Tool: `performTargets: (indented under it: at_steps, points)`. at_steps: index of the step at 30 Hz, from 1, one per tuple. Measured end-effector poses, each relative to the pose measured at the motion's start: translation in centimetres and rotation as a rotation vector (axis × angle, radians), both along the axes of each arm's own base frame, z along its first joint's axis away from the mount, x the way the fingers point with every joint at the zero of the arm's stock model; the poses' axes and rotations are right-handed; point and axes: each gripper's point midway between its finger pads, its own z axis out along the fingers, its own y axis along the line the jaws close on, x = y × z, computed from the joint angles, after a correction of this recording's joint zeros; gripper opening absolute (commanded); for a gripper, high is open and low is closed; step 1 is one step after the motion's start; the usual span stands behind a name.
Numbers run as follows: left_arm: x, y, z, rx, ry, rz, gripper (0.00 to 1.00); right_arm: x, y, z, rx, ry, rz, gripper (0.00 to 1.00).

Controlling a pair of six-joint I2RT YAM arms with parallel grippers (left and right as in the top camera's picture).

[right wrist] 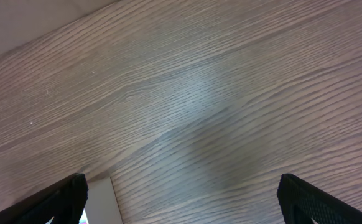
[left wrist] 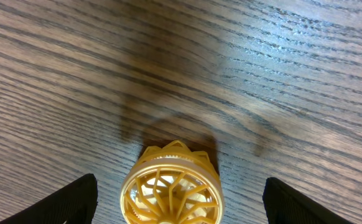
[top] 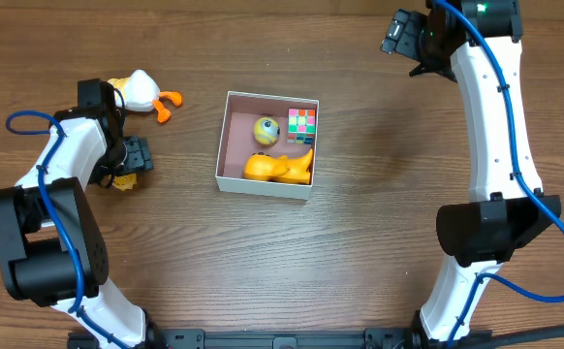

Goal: Pack container
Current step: 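Lower the left gripper onto the yellow lattice ball and close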

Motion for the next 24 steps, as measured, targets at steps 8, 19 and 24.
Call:
performTargets:
  at_steps: [8, 19, 24]
  points:
    - [0.1, -0.4, 0.0, -0.023, -0.005, 0.005, 0.66, 0.0, 0.0, 0.0, 0.000, 0.000, 0.000, 1.00]
    - [-0.2, -0.5, -0.1, -0.030, 0.006, 0.009, 0.80, 0.0, 0.0, 0.0, 0.000, 0.000, 0.000, 1.00]
    - [-1.4, -0.9, -0.5, -0.051, 0.046, 0.049, 0.77, 0.0, 0.0, 0.0, -0.001, 0.000, 0.000, 1.00]
